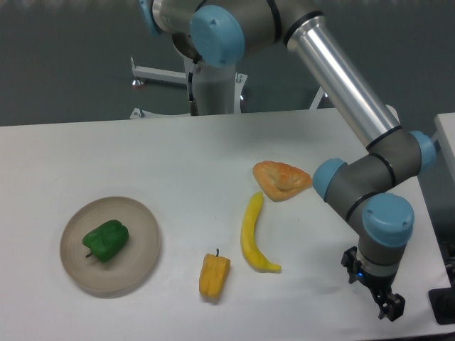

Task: Pick up the green pepper from the plate
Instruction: 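Move the open gripper away from the table edge toward the plate, then swing the gripper over the green pepper on the plate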

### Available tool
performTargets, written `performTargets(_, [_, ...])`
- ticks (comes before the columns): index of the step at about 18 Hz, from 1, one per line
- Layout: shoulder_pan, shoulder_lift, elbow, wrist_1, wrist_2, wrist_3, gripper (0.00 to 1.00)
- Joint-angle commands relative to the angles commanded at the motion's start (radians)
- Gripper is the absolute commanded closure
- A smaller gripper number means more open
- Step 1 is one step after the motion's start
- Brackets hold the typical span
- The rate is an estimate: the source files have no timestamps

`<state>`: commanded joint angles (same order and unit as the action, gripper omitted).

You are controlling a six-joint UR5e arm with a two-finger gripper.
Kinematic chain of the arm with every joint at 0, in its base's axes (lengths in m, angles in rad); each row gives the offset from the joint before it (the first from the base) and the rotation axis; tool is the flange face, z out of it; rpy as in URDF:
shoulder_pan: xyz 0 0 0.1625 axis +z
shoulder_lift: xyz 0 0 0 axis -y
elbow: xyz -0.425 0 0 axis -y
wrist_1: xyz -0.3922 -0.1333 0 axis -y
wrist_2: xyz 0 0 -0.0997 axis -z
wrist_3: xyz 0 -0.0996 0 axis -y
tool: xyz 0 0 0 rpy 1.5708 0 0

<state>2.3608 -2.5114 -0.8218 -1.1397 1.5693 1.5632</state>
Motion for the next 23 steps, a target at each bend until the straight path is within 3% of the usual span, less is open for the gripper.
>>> performTargets(6, [-0.052, 0.209, -0.244, -0.003, -0.002, -0.153, 0.00])
performTargets(11, [-0.113, 0.342, -0.400, -0.011, -0.023, -0.401, 0.00])
performTargets(15, [-0.150, 0.453, -0.545, -0.005, -0.122, -0.613, 0.00])
performTargets(19, [-0.218, 0.513, -0.643, 0.000, -0.210, -0.808, 0.00])
performTargets(23, [-0.307, 0.517, -0.681, 0.023, -0.244, -0.935, 0.00])
